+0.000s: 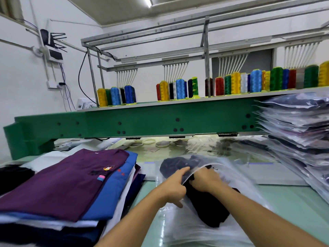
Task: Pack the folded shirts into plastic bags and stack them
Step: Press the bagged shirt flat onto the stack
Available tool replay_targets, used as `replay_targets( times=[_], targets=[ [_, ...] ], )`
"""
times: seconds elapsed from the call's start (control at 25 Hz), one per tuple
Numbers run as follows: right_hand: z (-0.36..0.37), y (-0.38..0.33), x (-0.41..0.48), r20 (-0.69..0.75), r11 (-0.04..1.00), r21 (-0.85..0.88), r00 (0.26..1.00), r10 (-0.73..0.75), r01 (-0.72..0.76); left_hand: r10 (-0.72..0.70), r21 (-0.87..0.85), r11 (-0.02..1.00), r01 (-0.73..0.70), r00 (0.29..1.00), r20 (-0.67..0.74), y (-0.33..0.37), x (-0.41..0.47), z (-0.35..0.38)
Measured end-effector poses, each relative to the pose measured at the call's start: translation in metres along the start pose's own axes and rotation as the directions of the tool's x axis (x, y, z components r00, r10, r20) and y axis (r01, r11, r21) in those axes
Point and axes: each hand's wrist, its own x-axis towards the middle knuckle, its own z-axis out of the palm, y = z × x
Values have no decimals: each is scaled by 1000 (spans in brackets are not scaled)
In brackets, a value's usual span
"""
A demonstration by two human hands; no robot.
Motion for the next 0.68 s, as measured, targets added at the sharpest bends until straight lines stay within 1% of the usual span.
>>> replay_targets(
  times=[0.04, 0.12, 0.16, 0.28, 0.32, 0.36, 0.4, 0.44, 0.48, 0.52, 0.56, 0.6, 0.64, 0.68],
  targets=[
    [3, -6, 0, 33, 998, -37, 999, -43, 44, 2, 17, 1000, -2, 1000, -7, -2, 1, -1],
    [6, -14, 2, 66, 997, -47, 996, -54, 57, 31, 64, 997, -32, 999, 18, -5, 4, -1],
    [6, -15, 5, 59, 999, -34, 998, -29, 31, 45, 75, 996, -47, 998, 34, -7, 5, -1],
    [1, -18, 11, 18, 993, 32, 993, 113, -113, 59, 86, 994, -64, 996, 61, -11, 7, -1],
    [0, -19, 15, 15, 992, 55, 993, 114, -114, 66, 98, 993, -72, 996, 67, -13, 6, -1],
    [-1, -21, 17, 48, 991, 104, 995, 82, -87, 74, 107, 991, -80, 995, 63, -14, 6, -3],
    [-4, -22, 17, 100, 971, 227, 994, 46, -68, 81, 109, 990, -86, 996, 45, -14, 6, -6],
    [-7, -18, 14, 155, 905, 418, 988, 21, -85, 85, 108, 990, -86, 996, 18, -15, 6, -9],
    [-12, -11, 10, 184, 748, 649, 983, 24, -140, 82, 104, 991, -80, 997, -13, -15, 7, -11],
    [-18, -1, 6, 189, 580, 794, 981, 52, -183, 75, 100, 992, -71, 996, -38, -16, 7, -13],
    [-24, 11, 3, 189, 445, 872, 979, 76, -204, 65, 100, 993, -60, 997, -50, -17, 7, -14],
    [-29, 25, 1, 239, 378, 892, 968, 72, -248, 54, 105, 993, -48, 997, -50, -18, 6, -15],
    [-33, 36, -2, 302, 360, 885, 953, 41, -296, 44, 113, 993, -39, 998, -44, -18, 5, -14],
    [-35, 44, -6, 349, 364, 870, 937, 19, -332, 41, 121, 992, -35, 998, -41, -18, 4, -13]
  ],
)
